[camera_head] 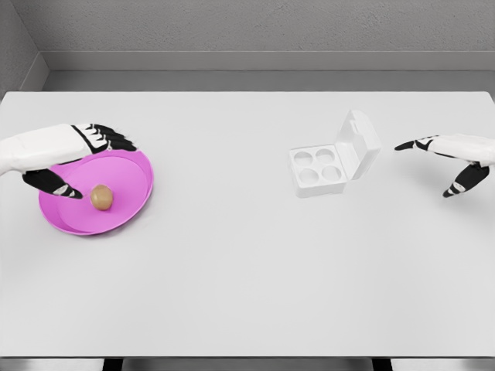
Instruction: Pack egg into the box and close the box lid
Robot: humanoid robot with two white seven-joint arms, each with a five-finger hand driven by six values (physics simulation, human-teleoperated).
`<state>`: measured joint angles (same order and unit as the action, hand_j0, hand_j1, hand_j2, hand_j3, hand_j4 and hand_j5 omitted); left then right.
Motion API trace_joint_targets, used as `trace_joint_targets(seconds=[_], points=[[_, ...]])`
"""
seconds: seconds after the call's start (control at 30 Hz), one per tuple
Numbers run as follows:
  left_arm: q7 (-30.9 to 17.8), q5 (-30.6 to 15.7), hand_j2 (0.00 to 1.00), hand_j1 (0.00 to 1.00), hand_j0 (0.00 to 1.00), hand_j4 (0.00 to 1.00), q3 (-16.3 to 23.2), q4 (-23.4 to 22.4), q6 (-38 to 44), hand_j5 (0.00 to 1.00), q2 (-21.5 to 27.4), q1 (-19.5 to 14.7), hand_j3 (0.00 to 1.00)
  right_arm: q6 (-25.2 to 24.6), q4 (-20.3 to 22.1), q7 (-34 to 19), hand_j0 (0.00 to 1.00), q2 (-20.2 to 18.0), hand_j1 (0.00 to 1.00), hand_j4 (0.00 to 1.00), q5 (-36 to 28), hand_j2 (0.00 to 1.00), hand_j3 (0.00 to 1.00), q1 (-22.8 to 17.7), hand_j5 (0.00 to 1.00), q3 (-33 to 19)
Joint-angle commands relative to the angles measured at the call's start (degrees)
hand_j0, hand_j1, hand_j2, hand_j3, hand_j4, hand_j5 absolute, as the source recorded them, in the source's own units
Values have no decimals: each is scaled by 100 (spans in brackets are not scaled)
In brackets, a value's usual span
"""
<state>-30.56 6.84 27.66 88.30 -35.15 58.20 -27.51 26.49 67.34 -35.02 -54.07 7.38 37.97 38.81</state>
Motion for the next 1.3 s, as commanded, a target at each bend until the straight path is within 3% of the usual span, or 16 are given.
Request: trace_joint_targets(seconds=[0.0, 0.07, 0.53, 0.73, 0.83, 1.27], points=[[-126, -51, 100, 100, 100, 100, 3, -85, 15, 100, 34, 0, 100, -12, -20, 2, 100, -7, 100, 100, -26, 100, 100, 0, 100, -5], [-91, -59, 100, 100, 100, 100, 3, -41, 15, 100, 86, 18, 100, -118, -20, 2, 100, 2, 100, 100, 413, 100, 100, 26, 100, -5], [-20, -42, 100, 100, 100, 100, 267, -331, 15, 100, -54, 105, 100, -126, -55, 2, 100, 11, 100, 100, 422, 100, 100, 149, 100, -23], [-38, 863, 100, 100, 100, 100, 188, -506, 15, 100, -406, 44, 100, -74, -178, 2, 100, 46, 100, 100, 431, 100, 100, 141, 100, -49], [-29, 890, 100, 100, 100, 100, 188, -849, 15, 100, -458, 35, 100, -65, -187, 2, 100, 55, 100, 100, 448, 100, 100, 158, 100, -75], [-29, 890, 100, 100, 100, 100, 249, -972, 15, 100, -696, -17, 100, -100, -195, 2, 100, 169, 100, 100, 448, 100, 100, 360, 100, -58]])
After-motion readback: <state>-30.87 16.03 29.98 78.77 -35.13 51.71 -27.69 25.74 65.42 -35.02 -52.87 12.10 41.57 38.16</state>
